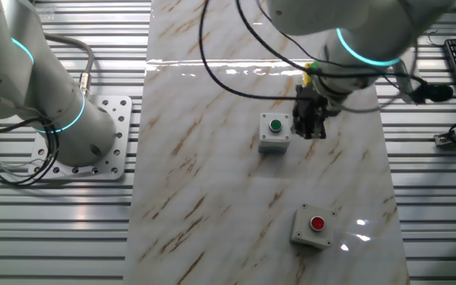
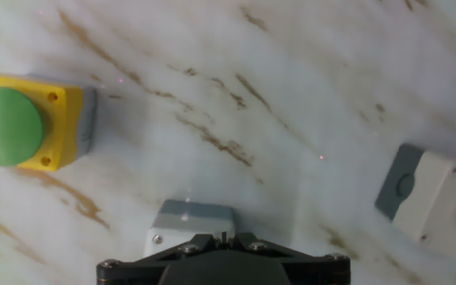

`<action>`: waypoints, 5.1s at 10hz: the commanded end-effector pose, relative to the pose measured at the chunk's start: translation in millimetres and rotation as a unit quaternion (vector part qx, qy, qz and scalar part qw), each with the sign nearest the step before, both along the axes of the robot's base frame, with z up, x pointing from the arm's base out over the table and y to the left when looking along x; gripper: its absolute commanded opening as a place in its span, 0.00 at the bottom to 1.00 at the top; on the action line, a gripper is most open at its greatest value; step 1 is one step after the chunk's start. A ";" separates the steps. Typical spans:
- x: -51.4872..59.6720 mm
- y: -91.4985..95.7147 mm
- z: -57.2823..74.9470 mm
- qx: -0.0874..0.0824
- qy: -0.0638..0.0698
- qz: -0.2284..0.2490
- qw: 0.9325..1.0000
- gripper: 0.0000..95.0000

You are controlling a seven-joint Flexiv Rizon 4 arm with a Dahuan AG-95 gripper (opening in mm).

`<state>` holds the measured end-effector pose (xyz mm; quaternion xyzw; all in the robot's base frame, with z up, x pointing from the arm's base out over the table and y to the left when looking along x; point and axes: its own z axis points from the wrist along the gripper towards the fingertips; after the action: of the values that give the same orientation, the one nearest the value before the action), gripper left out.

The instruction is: Press three buttons from left to right in sequence

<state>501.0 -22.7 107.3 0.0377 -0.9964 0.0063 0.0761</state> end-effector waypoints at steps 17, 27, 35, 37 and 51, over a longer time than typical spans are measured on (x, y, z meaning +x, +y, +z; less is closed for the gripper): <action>-25.0 26.8 -7.2 -0.011 -0.015 -0.028 0.999 0.00; -24.9 18.5 -11.3 -0.008 -0.016 -0.013 1.000 0.00; -24.6 18.5 -16.9 -0.006 -0.020 -0.011 1.000 0.00; -24.5 18.5 -17.2 -0.006 -0.019 -0.010 1.000 0.00; -28.5 19.4 -16.4 -0.006 -0.014 -0.012 1.000 0.00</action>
<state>472.8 -3.2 91.9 0.0244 -0.9977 0.0132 0.0618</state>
